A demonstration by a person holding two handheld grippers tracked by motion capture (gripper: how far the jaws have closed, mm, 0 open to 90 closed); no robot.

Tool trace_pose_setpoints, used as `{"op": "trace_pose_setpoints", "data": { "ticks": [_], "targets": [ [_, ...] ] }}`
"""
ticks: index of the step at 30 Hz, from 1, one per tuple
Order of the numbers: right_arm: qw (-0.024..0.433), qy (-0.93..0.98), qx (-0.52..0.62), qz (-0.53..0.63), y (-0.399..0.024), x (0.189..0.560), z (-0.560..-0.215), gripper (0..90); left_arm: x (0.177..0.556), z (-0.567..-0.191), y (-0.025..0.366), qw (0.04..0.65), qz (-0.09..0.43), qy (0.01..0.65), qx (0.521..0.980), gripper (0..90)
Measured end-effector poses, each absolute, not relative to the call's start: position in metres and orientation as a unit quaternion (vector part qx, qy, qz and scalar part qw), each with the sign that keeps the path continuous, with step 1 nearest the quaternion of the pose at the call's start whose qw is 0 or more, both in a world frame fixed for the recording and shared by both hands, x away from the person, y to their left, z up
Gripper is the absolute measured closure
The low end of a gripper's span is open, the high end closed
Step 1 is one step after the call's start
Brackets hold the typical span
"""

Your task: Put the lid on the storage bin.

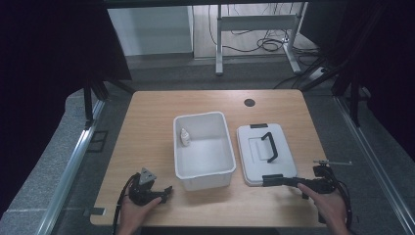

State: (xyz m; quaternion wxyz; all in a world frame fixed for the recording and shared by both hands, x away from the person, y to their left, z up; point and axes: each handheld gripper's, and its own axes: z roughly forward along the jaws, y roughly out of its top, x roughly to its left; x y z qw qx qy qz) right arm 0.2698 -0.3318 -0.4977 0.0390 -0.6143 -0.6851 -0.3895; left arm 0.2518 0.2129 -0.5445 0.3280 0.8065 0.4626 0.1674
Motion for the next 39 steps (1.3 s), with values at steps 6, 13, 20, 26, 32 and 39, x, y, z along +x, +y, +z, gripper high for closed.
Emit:
{"op": "trace_pose_setpoints", "data": {
  "ticks": [6,13,20,26,32,39],
  "targets": [
    [0.022,-0.689,-0.618,-0.378,-0.331,0.277,-0.493,38.9,0.248,-0.544,0.215,0.328,0.172,0.472,0.8,14.4],
    [0.011,-0.695,-0.612,-0.378,-0.325,0.275,-0.485,38.9,0.247,-0.544,0.216,0.328,0.173,0.473,0.799,14.8],
    [0.022,-0.695,-0.613,-0.376,-0.326,0.28,-0.486,39.0,0.247,-0.544,0.216,0.328,0.172,0.473,0.8,14.6],
    [0.027,-0.692,-0.614,-0.379,-0.327,0.281,-0.484,39.0,0.247,-0.544,0.216,0.328,0.173,0.474,0.799,14.7],
    [0.032,-0.693,-0.607,-0.388,-0.327,0.283,-0.478,39.0,0.247,-0.544,0.217,0.327,0.173,0.474,0.799,14.6],
    [0.018,-0.7,-0.598,-0.39,-0.329,0.287,-0.458,39.0,0.246,-0.544,0.217,0.327,0.173,0.475,0.798,14.5]
  ]
}}
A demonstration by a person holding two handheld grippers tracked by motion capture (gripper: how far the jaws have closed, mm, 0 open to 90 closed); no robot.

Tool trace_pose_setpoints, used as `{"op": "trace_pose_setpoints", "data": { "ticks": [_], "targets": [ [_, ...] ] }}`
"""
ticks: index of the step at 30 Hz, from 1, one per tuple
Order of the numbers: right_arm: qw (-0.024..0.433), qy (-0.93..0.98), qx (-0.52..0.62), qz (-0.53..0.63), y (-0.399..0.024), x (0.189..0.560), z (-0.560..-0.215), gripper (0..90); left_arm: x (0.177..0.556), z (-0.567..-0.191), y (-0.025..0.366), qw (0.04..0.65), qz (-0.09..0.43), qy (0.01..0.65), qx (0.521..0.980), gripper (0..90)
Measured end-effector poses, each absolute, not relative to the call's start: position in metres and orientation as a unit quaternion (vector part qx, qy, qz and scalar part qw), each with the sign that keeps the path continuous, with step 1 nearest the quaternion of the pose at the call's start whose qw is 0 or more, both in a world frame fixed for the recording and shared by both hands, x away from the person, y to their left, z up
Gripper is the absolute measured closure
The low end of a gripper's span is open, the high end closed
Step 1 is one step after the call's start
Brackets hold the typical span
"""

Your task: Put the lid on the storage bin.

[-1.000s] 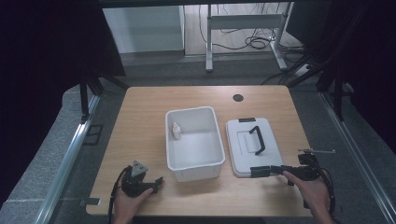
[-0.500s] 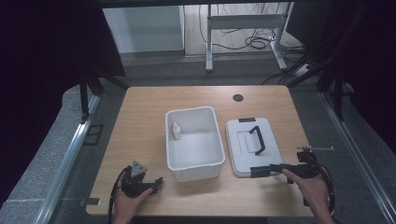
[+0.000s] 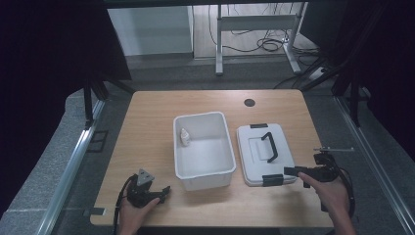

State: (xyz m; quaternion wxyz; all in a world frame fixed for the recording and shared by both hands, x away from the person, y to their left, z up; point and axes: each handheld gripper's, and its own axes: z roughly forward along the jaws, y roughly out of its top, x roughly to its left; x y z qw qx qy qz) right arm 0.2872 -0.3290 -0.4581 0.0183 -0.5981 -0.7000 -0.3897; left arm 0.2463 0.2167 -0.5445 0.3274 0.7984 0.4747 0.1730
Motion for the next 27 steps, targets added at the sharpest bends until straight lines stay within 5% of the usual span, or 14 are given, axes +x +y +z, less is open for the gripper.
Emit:
{"op": "trace_pose_setpoints", "data": {
  "ticks": [27],
  "targets": [
    [0.028,-0.703,-0.608,-0.368,-0.316,0.309,-0.432,39.9,0.247,-0.545,0.217,0.327,0.171,0.472,0.801,13.0]
  ]
}}
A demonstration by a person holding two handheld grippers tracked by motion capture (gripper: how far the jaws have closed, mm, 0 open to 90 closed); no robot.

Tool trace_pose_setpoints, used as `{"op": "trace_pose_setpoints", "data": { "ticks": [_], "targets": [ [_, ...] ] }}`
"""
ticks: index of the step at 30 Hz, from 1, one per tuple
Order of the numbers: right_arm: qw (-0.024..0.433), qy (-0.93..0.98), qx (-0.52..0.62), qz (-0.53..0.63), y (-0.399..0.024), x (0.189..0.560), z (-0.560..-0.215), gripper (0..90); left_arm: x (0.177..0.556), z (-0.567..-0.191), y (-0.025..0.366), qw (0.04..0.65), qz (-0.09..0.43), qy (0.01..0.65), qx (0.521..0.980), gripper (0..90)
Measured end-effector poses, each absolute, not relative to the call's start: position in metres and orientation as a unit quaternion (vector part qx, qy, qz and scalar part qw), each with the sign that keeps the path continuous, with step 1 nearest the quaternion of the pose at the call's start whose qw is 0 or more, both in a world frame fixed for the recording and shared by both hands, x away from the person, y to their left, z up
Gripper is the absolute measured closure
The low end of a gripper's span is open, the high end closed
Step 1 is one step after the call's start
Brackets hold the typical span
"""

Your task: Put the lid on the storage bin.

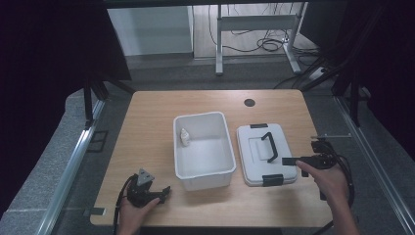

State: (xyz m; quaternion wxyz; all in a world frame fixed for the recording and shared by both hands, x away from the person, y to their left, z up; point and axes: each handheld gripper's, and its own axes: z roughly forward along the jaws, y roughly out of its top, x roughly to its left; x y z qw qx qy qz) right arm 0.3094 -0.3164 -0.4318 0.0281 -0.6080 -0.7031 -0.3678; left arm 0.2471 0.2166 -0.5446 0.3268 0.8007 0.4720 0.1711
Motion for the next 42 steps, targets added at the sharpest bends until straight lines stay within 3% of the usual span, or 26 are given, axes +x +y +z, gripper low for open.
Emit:
{"op": "trace_pose_setpoints", "data": {
  "ticks": [42],
  "targets": [
    [0.078,-0.728,-0.619,-0.285,-0.276,0.38,-0.409,42.6,0.247,-0.545,0.217,0.327,0.171,0.472,0.801,12.4]
  ]
}}
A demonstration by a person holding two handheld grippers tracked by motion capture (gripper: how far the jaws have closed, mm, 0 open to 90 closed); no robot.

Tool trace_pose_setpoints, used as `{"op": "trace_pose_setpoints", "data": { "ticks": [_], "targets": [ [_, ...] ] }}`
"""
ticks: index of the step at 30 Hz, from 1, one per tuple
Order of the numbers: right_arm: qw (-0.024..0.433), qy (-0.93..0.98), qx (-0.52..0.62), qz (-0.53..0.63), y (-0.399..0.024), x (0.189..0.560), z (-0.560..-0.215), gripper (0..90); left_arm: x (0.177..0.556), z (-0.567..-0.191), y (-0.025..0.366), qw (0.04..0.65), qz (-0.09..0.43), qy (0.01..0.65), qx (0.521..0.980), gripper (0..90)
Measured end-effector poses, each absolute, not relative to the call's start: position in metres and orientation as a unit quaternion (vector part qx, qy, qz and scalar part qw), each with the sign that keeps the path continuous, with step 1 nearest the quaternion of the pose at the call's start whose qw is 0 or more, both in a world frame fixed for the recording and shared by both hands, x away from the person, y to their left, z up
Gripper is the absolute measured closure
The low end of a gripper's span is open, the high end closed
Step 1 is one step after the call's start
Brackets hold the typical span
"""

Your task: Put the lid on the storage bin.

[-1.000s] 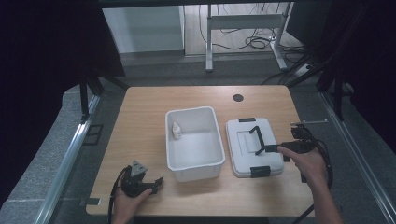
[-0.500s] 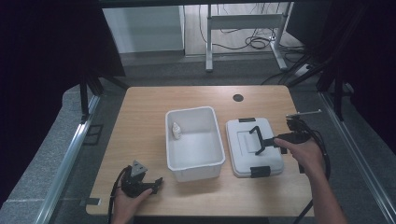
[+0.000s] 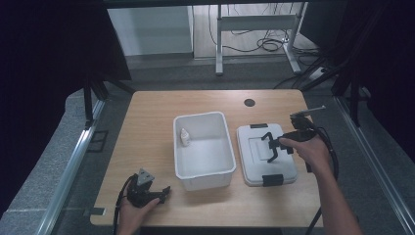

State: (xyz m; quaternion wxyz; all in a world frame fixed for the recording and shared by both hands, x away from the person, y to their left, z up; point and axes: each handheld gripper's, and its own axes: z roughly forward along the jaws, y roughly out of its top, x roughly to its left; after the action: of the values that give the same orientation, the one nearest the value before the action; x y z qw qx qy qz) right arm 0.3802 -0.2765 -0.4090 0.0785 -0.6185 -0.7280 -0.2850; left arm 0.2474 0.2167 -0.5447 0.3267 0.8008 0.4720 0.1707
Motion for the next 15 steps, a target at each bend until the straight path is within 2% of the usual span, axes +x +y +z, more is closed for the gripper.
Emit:
{"op": "trace_pose_setpoints", "data": {
  "ticks": [15],
  "targets": [
    [0.083,-0.743,-0.614,-0.254,-0.255,0.398,-0.4,44.8,0.247,-0.545,0.217,0.326,0.171,0.472,0.801,12.4]
  ]
}}
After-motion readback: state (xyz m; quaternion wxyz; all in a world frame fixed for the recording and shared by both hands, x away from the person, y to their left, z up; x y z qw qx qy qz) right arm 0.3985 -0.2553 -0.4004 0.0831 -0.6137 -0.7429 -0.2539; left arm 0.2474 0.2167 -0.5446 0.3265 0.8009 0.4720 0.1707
